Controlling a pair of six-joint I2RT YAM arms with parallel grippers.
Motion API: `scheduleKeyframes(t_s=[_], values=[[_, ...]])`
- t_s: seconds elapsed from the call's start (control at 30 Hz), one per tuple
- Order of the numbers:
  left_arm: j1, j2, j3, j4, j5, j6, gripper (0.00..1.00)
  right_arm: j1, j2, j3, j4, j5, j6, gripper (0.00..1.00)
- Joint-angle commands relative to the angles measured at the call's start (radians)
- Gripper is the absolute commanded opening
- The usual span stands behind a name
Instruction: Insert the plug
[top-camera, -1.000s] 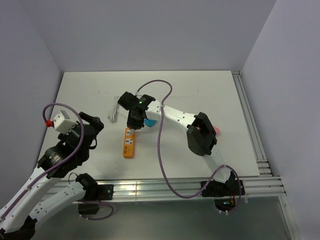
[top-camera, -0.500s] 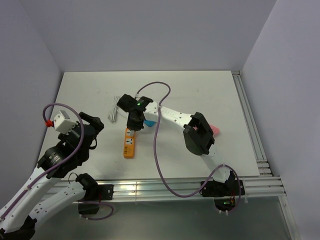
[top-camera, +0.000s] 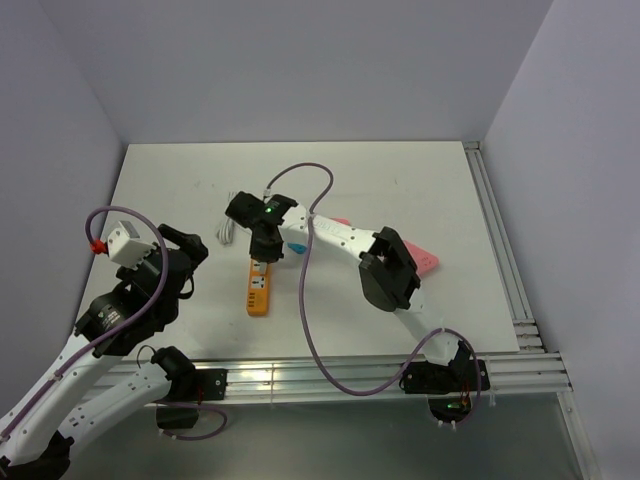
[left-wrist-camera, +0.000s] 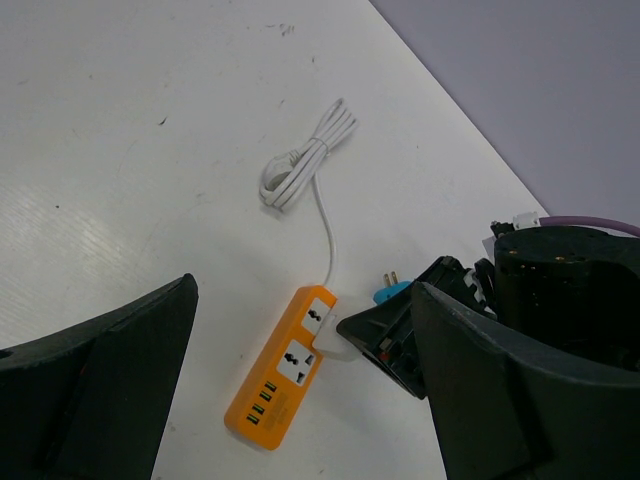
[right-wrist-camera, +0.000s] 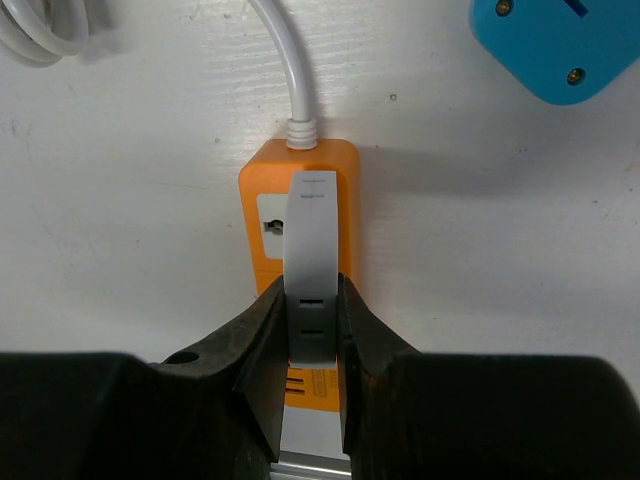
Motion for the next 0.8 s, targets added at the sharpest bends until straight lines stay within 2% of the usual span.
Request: scheduleKeyframes(t_s=[0.0, 0.4, 0.77], values=[[-0.004, -0.012, -0.01, -0.003, 0.004, -0.006, 0.93, 0.015, 0.044, 0.03, -0.047, 0.053, -0.009, 0.0], [-0.004, -0.006, -0.013, 0.0, 0.027, -0.017, 0.93, 0.021, 0.12, 0.158, -0.115, 0.071, -0.066, 0.0], [-0.004, -0.013, -0.015, -0.006, 0.039, -0.028, 0.93, 0.024, 0.11, 0.156, -0.078, 0.051, -0.061, 0.0]])
